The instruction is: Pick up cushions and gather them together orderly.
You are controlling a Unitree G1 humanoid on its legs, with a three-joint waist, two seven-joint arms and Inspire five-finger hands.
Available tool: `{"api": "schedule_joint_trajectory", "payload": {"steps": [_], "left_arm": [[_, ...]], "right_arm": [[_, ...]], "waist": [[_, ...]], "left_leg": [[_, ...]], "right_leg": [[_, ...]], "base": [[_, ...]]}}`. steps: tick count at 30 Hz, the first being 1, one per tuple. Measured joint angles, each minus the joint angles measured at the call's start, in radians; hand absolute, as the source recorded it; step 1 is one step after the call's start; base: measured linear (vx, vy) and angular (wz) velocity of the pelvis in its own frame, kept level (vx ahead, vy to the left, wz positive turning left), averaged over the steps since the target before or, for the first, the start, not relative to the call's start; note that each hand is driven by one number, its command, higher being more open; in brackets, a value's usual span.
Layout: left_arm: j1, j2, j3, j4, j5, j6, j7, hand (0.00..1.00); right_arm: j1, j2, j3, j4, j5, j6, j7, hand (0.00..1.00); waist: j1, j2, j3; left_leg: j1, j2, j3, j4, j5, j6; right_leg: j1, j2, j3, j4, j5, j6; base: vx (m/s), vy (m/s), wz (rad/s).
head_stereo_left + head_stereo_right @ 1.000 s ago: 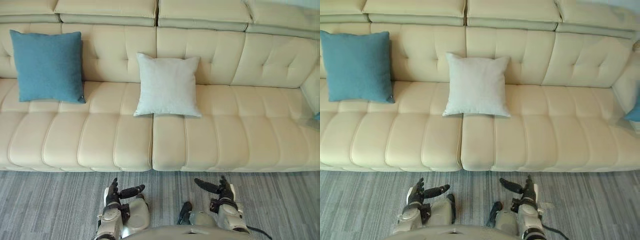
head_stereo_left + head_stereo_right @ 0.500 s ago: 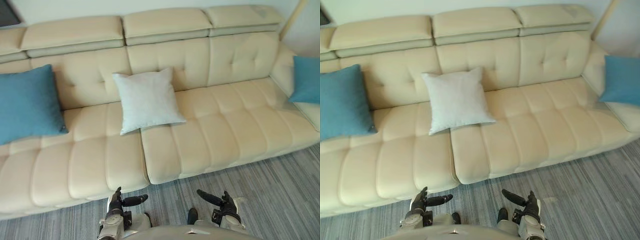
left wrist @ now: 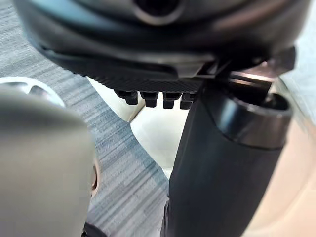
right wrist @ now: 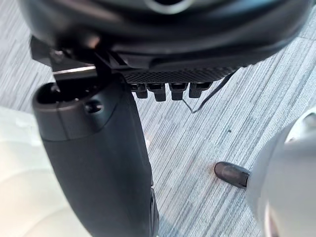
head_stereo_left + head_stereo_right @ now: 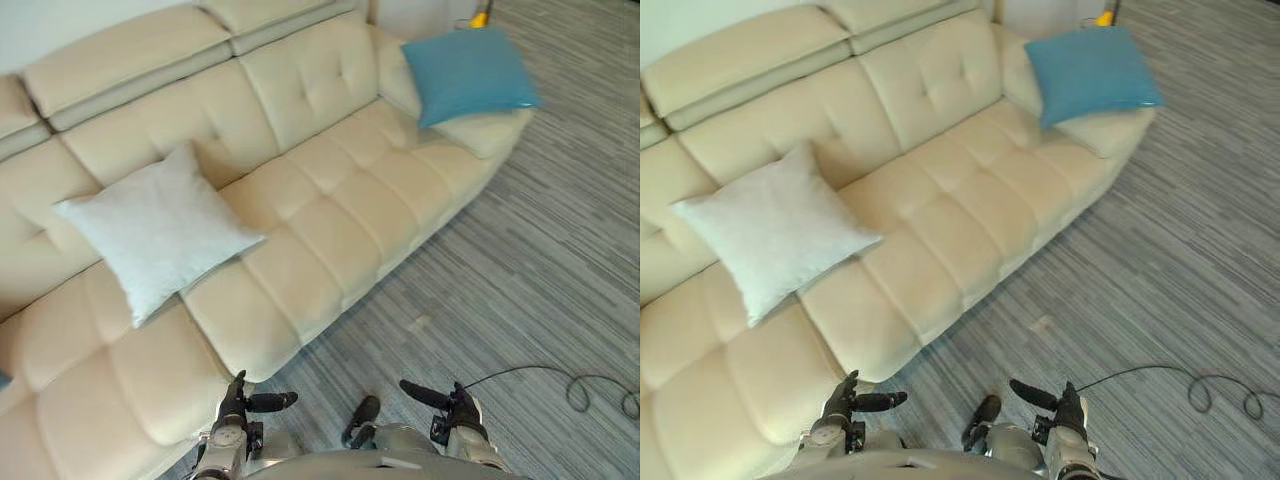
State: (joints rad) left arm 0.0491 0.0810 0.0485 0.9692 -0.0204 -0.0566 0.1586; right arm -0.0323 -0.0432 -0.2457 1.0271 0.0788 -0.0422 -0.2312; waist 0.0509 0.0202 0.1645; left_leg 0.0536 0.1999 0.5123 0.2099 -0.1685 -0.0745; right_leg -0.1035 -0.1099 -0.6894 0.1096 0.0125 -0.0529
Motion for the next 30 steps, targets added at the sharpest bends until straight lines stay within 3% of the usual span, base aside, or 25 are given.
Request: {"api": "schedule_joint_trajectory", "payload": {"steps": [2, 4, 5, 6, 7, 9, 10, 11, 12, 13, 14, 16, 17, 18, 20, 21, 22, 23, 24, 26, 27, 28, 29, 30], "left_arm": [[0.004, 0.004, -0.004, 0.002, 0.013, 0.0, 0.001, 1.0], [0.005, 0.001, -0.002, -0.003, 0.015, 0.0, -0.004, 1.0], [0.005, 0.0, -0.002, -0.005, 0.015, 0.0, -0.004, 1.0], [0.002, -0.005, 0.001, -0.02, 0.013, -0.003, -0.012, 1.0], [0.002, -0.009, 0.004, -0.04, 0.013, -0.009, -0.012, 1.0], [0.001, -0.009, 0.004, -0.071, 0.012, -0.019, -0.012, 1.0], [0.001, -0.01, 0.003, -0.077, 0.012, -0.021, -0.011, 1.0], [0.001, -0.013, 0.004, -0.084, 0.011, -0.022, -0.011, 1.0], [0.001, -0.013, 0.004, -0.085, 0.011, -0.022, -0.011, 1.0], [-0.003, -0.02, 0.008, -0.098, 0.009, -0.022, -0.011, 1.0], [-0.004, -0.021, 0.01, -0.099, 0.009, -0.022, -0.011, 1.0], [-0.005, -0.025, 0.017, -0.102, 0.008, -0.021, -0.01, 1.0], [-0.005, -0.025, 0.017, -0.101, 0.008, -0.021, -0.01, 1.0], [-0.006, -0.023, 0.025, -0.099, 0.008, -0.02, -0.01, 1.0], [-0.004, -0.022, 0.047, -0.087, 0.008, -0.015, -0.011, 1.0], [-0.002, -0.021, 0.055, -0.081, 0.008, -0.008, -0.011, 1.0], [-0.002, -0.017, 0.056, -0.081, 0.008, -0.005, -0.012, 1.0], [0.005, -0.006, 0.055, -0.08, 0.009, -0.001, -0.012, 1.0], [0.007, -0.006, 0.055, -0.079, 0.009, 0.0, -0.012, 1.0], [0.014, 0.013, 0.045, -0.067, 0.011, 0.001, -0.013, 1.0], [0.017, 0.013, 0.037, -0.061, 0.011, 0.002, -0.012, 1.0], [0.018, 0.016, 0.036, -0.056, 0.011, 0.002, -0.011, 1.0], [0.018, 0.021, 0.036, -0.054, 0.011, 0.002, -0.01, 1.0], [0.026, 0.035, 0.039, -0.05, 0.009, 0.002, -0.001, 1.0]], "right_arm": [[0.013, 0.005, 0.001, 0.006, 0.0, 0.002, 0.0, 1.0], [0.037, 0.006, 0.001, 0.009, 0.001, 0.004, -0.002, 1.0], [0.038, 0.005, 0.001, 0.009, 0.001, 0.004, -0.003, 1.0], [0.04, -0.004, 0.019, 0.009, 0.001, 0.005, -0.011, 1.0], [0.033, -0.016, 0.031, 0.01, 0.001, 0.006, -0.015, 1.0], [0.025, -0.027, 0.03, 0.011, 0.001, 0.008, -0.021, 1.0], [0.025, -0.028, 0.03, 0.011, 0.001, 0.009, -0.021, 1.0], [0.027, -0.031, 0.028, 0.011, 0.001, 0.011, -0.023, 1.0], [0.027, -0.031, 0.028, 0.011, 0.001, 0.011, -0.023, 1.0], [0.025, -0.031, 0.028, 0.008, 0.002, 0.013, -0.034, 1.0], [0.025, -0.03, 0.028, 0.008, 0.002, 0.013, -0.035, 1.0], [0.03, -0.024, 0.028, 0.007, 0.002, 0.017, -0.037, 1.0], [0.031, -0.024, 0.028, 0.006, 0.002, 0.017, -0.038, 1.0], [0.032, -0.02, 0.028, 0.006, 0.002, 0.018, -0.037, 1.0], [0.046, -0.004, 0.026, -0.019, 0.002, 0.019, -0.037, 1.0], [0.068, 0.008, 0.021, -0.042, 0.001, 0.018, -0.038, 1.0], [0.074, 0.013, 0.021, -0.043, 0.0, 0.017, -0.038, 1.0], [0.091, 0.028, 0.021, -0.051, -0.001, 0.018, -0.036, 1.0], [0.09, 0.031, 0.021, -0.052, -0.001, 0.018, -0.035, 1.0], [0.078, 0.04, 0.036, -0.053, -0.01, 0.018, -0.025, 1.0], [0.069, 0.038, 0.037, -0.05, -0.011, 0.02, -0.015, 1.0], [0.063, 0.036, 0.041, -0.052, -0.018, 0.02, -0.013, 1.0], [0.058, 0.034, 0.047, -0.052, -0.021, 0.019, -0.013, 1.0], [0.033, 0.036, 0.08, -0.047, -0.023, 0.019, -0.01, 1.0]], "waist": [[0.0, -0.002, 0.003], [0.001, -0.005, 0.007], [0.001, -0.003, 0.008], [0.003, 0.004, 0.018], [0.01, 0.003, 0.03], [0.025, 0.0, 0.049], [0.026, 0.0, 0.052], [0.03, 0.002, 0.058], [0.03, 0.002, 0.058], [0.049, 0.007, 0.059], [0.053, 0.007, 0.06], [0.068, 0.017, 0.066], [0.074, 0.021, 0.063], [0.092, 0.022, 0.061], [0.091, 0.018, 0.052], [0.091, 0.013, 0.044], [0.091, 0.003, 0.04], [0.101, -0.02, 0.022], [0.101, -0.021, 0.021], [0.099, -0.025, 0.021], [0.094, -0.025, 0.021], [0.084, -0.018, 0.024], [0.084, -0.012, 0.025], [0.082, -0.004, 0.038]], "left_leg": [[-0.008, 0.038, 0.0, 0.068, -0.003, -0.004], [-0.073, 0.127, -0.01, 0.292, -0.006, 0.004], [-0.083, 0.138, -0.015, 0.325, -0.004, 0.011], [-0.174, 0.184, -0.115, 0.524, 0.006, 0.061], [-0.219, 0.148, -0.215, 0.596, -0.035, 0.04], [-0.292, 0.06, -0.312, 0.603, -0.087, 0.02], [-0.302, 0.047, -0.319, 0.592, -0.089, 0.019], [-0.328, 0.01, -0.342, 0.54, -0.09, 0.019], [-0.329, 0.01, -0.342, 0.538, -0.09, 0.019], [-0.372, -0.056, -0.392, 0.378, -0.083, 0.02], [-0.377, -0.068, -0.399, 0.347, -0.08, 0.02], [-0.379, -0.138, -0.477, 0.102, 0.0, 0.011], [-0.376, -0.141, -0.489, 0.072, 0.022, 0.015], [-0.362, -0.147, -0.514, 0.057, 0.086, 0.041], [-0.345, -0.153, -0.52, 0.058, 0.125, 0.063], [-0.326, -0.152, -0.512, 0.069, 0.155, 0.059], [-0.32, -0.155, -0.499, 0.08, 0.143, 0.062], [-0.281, -0.156, -0.437, 0.097, 0.082, 0.071], [-0.269, -0.155, -0.426, 0.1, 0.068, 0.074], [-0.198, -0.147, -0.378, 0.128, 0.007, 0.092], [-0.165, -0.143, -0.373, 0.133, -0.016, 0.092], [-0.137, -0.128, -0.368, 0.14, -0.039, 0.088], [-0.123, -0.112, -0.367, 0.144, -0.053, 0.083], [-0.062, -0.061, -0.354, 0.128, -0.073, 0.058]], "right_leg": [[0.005, 0.033, 0.034, -0.024, -0.014, 0.0], [0.03, 0.084, 0.074, -0.056, -0.021, -0.009], [0.033, 0.089, 0.079, -0.058, -0.022, -0.011], [0.044, 0.125, 0.129, -0.063, -0.03, -0.022], [0.05, 0.137, 0.182, -0.065, -0.033, -0.027], [0.071, 0.15, 0.25, -0.08, -0.035, -0.03], [0.076, 0.152, 0.26, -0.084, -0.035, -0.03], [0.091, 0.16, 0.282, -0.097, -0.035, -0.03], [0.091, 0.16, 0.283, -0.097, -0.035, -0.03], [0.092, 0.174, 0.333, -0.103, -0.035, -0.03], [0.093, 0.177, 0.342, -0.105, -0.035, -0.03], [0.126, 0.2, 0.399, -0.136, -0.036, -0.03], [0.128, 0.205, 0.411, -0.137, -0.036, -0.031], [0.139, 0.215, 0.459, -0.138, -0.045, -0.031], [0.143, 0.214, 0.493, -0.109, -0.075, -0.014], [0.133, 0.206, 0.514, -0.048, -0.126, -0.002], [0.124, 0.195, 0.522, -0.016, -0.15, 0.005], [0.065, 0.155, 0.552, 0.179, -0.249, 0.095], [0.048, 0.147, 0.553, 0.228, -0.261, 0.115], [-0.064, 0.083, 0.519, 0.579, -0.277, 0.198], [-0.099, 0.036, 0.463, 0.687, -0.284, 0.185], [-0.111, -0.008, 0.395, 0.745, -0.304, 0.138], [-0.115, -0.03, 0.356, 0.752, -0.317, 0.116], [-0.129, -0.069, 0.285, 0.657, -0.33, 0.094]], "base": [[0.01, -0.186, -0.66], [0.03, -0.274, -0.57], [0.07, -0.32, -0.78], [0.09, -0.26, -1.0], [0.1, -0.23, -1.32], [0.1, -0.146, -1.18], [0.08, -0.129, -0.84], [0.06, -0.079, -0.33], [0.12, -0.063, -0.78], [0.11, -0.04, -0.65], [0.15, 0.002, -0.94], [0.18, 0.031, -0.72], [0.32, 0.055, -0.96], [0.31, 0.054, -0.82], [0.4, 0.06, -0.68], [0.39, 0.068, -0.43], [0.49, 0.094, -0.76], [0.41, 0.089, -0.67], [0.48, 0.113, -0.91], [0.36, 0.087, -0.73], [0.36, 0.048, -0.49], [0.29, 0.026, -0.24], [0.41, -0.022, -0.34], [0.4, -0.116, -0.3]]}}
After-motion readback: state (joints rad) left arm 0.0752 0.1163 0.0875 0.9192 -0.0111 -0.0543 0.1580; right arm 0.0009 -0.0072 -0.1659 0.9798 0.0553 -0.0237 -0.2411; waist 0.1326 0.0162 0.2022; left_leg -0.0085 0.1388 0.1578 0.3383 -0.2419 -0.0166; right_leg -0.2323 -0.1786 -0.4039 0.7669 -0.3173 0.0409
